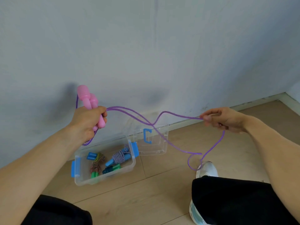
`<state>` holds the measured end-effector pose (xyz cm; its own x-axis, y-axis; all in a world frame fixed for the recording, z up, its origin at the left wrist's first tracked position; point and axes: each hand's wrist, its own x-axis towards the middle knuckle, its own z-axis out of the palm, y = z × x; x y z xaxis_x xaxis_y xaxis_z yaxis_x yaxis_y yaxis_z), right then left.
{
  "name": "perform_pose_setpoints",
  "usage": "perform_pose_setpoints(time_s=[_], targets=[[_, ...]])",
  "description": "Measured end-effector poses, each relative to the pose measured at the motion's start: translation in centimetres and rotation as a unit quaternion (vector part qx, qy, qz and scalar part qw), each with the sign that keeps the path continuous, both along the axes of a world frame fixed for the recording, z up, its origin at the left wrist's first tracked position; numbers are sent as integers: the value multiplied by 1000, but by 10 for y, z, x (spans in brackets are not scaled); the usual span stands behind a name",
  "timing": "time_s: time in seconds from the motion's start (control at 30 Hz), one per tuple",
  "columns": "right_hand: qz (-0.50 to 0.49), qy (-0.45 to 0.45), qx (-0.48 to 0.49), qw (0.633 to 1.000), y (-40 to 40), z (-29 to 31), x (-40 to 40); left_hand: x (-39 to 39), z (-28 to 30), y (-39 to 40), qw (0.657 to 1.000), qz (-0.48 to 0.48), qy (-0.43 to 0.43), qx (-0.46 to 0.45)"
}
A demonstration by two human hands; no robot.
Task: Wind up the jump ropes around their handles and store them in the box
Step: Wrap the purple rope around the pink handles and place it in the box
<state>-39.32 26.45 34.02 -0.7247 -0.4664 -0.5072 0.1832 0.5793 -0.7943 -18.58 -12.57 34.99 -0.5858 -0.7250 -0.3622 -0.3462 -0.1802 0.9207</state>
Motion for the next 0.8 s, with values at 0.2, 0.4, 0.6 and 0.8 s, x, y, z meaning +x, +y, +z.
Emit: perform_pose_setpoints(time_s=[0.2,0.4,0.6,0.8], targets=[[-149,208,206,944,19,-11,-12,2,-1,7,999,-7,-25,-28],[-291,204,342,870,16,-14,-28,11,-1,69,975,-216,-43,36],[3,274,164,948,-58,29,12,15,18,99,938,-339,28,59],[251,-99,-147,952,-137,51,119,12,25,107,921,-369,85,89]])
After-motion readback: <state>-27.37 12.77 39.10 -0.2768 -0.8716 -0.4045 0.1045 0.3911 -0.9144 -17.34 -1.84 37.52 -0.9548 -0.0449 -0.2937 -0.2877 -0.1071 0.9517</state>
